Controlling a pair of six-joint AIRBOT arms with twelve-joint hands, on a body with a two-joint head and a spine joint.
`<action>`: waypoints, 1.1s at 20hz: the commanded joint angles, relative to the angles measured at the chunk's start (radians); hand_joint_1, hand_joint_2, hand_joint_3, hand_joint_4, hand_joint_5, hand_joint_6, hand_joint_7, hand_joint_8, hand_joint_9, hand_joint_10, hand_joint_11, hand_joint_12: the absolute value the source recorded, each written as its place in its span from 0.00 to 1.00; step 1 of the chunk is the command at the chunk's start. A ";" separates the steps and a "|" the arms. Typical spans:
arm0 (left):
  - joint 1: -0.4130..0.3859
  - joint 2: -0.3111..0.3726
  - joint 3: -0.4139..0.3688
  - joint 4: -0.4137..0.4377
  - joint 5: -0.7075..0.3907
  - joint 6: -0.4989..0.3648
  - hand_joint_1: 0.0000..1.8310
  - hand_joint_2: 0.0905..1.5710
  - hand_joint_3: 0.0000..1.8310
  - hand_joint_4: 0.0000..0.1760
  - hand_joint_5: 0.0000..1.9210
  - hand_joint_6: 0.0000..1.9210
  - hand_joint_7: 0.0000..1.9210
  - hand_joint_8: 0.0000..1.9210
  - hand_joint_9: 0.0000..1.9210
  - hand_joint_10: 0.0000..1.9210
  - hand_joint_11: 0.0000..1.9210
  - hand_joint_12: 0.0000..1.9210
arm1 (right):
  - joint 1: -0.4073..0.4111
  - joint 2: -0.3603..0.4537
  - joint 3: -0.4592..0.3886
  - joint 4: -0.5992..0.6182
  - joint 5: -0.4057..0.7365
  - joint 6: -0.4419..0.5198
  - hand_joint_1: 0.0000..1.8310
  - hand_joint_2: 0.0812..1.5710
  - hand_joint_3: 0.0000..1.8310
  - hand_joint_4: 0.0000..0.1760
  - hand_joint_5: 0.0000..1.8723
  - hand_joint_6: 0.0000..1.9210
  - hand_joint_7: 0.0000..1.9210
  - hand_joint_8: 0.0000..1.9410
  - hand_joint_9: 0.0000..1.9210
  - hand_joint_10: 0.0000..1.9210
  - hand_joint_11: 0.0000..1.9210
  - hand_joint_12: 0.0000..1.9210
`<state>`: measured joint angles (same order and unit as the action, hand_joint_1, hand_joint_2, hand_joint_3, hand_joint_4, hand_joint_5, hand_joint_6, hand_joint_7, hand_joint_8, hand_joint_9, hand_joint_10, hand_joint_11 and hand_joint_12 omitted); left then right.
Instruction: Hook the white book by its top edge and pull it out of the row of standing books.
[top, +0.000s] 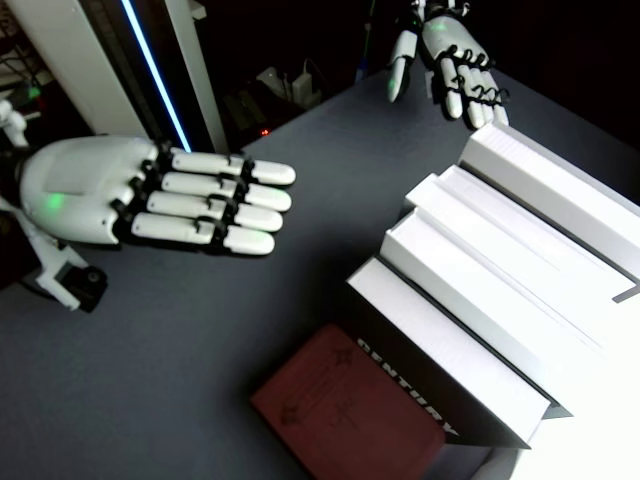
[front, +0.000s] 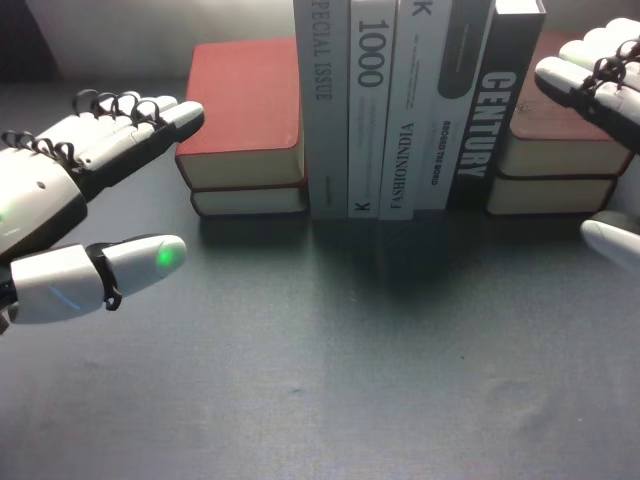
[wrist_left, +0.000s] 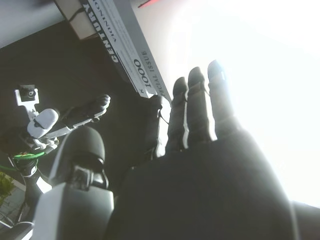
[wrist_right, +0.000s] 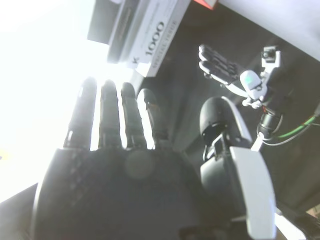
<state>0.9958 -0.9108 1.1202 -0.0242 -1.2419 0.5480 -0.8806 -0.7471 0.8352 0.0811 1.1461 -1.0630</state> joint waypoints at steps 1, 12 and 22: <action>-0.011 -0.005 0.003 -0.010 -0.104 -0.009 0.03 0.85 0.01 0.37 0.00 0.00 0.00 0.00 0.00 0.00 0.00 0.00 | 0.006 0.011 -0.003 0.007 0.129 0.002 0.29 0.86 0.01 0.00 0.00 0.00 0.00 0.00 0.00 0.00 0.00 0.00; -0.018 -0.008 0.007 -0.006 -0.105 -0.022 0.04 0.84 0.00 0.36 0.00 0.00 0.00 0.00 0.00 0.00 0.00 0.00 | 0.006 0.022 -0.002 0.015 0.150 0.004 0.21 0.89 0.01 0.00 0.00 0.00 0.00 0.00 0.00 0.00 0.00 0.00; -0.019 -0.012 0.014 -0.020 -0.111 -0.023 0.10 0.83 0.00 0.38 0.00 0.00 0.00 0.00 0.00 0.00 0.00 0.00 | 0.242 -0.046 0.079 0.017 0.017 -0.076 0.08 0.89 0.00 0.00 0.08 0.02 0.00 0.00 0.00 0.00 0.00 0.00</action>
<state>0.9871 -0.9211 1.1275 -0.0227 -1.2255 0.5293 -0.6449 -0.8017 0.9154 0.0933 1.0607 -1.1381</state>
